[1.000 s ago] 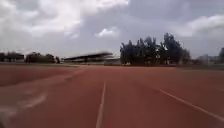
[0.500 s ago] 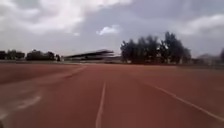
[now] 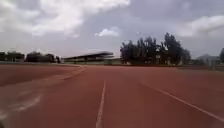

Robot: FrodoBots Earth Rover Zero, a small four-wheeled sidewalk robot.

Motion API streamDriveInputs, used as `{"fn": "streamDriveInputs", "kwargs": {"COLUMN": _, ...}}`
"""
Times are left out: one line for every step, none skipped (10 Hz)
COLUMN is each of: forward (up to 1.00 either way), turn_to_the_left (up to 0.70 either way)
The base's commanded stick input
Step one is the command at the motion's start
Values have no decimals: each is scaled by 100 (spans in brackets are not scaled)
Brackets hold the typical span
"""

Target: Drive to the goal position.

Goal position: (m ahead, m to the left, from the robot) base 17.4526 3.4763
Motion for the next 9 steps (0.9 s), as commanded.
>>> {"fn": "streamDriveInputs", "kwargs": {"forward": 45, "turn_to_the_left": 0}}
{"fn": "streamDriveInputs", "kwargs": {"forward": 45, "turn_to_the_left": 0}}
{"fn": "streamDriveInputs", "kwargs": {"forward": 45, "turn_to_the_left": 0}}
{"fn": "streamDriveInputs", "kwargs": {"forward": 45, "turn_to_the_left": 0}}
{"fn": "streamDriveInputs", "kwargs": {"forward": 45, "turn_to_the_left": 0}}
{"fn": "streamDriveInputs", "kwargs": {"forward": 45, "turn_to_the_left": 0}}
{"fn": "streamDriveInputs", "kwargs": {"forward": 45, "turn_to_the_left": 0}}
{"fn": "streamDriveInputs", "kwargs": {"forward": 45, "turn_to_the_left": 0}}
{"fn": "streamDriveInputs", "kwargs": {"forward": 45, "turn_to_the_left": 0}}
